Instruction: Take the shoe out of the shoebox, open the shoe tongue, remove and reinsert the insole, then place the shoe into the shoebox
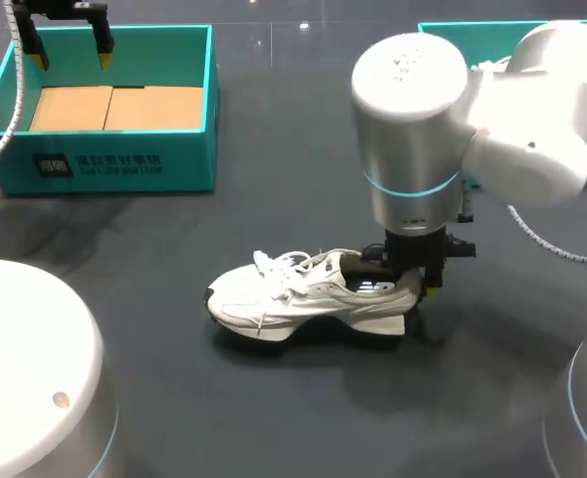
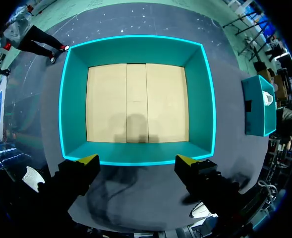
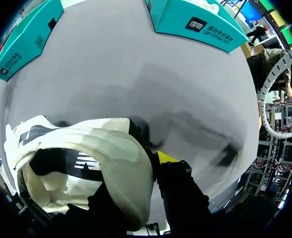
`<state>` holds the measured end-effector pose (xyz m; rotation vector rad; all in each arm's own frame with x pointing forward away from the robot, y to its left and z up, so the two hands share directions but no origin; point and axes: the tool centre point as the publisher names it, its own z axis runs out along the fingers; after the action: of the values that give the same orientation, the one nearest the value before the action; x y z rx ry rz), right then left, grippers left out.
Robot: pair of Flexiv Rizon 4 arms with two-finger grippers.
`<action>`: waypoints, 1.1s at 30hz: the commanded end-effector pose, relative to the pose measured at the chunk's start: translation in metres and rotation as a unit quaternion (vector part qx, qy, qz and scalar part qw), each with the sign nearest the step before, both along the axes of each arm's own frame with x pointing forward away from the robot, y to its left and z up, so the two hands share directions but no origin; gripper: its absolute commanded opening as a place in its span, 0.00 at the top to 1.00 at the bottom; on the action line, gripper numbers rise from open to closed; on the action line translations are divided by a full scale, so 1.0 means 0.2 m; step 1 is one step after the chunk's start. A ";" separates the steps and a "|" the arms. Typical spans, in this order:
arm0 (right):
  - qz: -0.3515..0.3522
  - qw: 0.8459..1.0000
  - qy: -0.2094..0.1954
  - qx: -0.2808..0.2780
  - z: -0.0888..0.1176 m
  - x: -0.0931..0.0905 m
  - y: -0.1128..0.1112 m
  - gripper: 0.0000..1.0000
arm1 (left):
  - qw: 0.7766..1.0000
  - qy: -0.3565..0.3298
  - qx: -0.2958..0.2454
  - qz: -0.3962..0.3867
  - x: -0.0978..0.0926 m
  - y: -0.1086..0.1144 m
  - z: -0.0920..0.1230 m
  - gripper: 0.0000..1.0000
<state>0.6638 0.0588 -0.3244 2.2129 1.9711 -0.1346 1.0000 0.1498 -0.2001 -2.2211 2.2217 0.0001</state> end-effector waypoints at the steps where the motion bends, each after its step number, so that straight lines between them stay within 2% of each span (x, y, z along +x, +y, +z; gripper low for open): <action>1: -0.001 1.000 0.002 0.002 -0.10 0.01 0.08 1.00 | 1.000 0.000 0.000 0.000 0.00 0.00 0.00 0.00; 15: 0.005 1.000 -0.003 -0.023 -0.21 0.06 0.14 1.00 | 1.000 0.000 0.000 0.000 0.00 0.00 0.00 0.00; 33: -0.003 1.000 0.005 -0.021 -0.32 0.11 0.10 1.00 | 1.000 0.000 0.000 0.000 0.00 0.00 0.00 0.00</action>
<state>0.6863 0.0789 -0.3847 2.1960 1.9458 -0.1884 1.0000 0.1499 -0.2001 -2.2213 2.2216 0.0001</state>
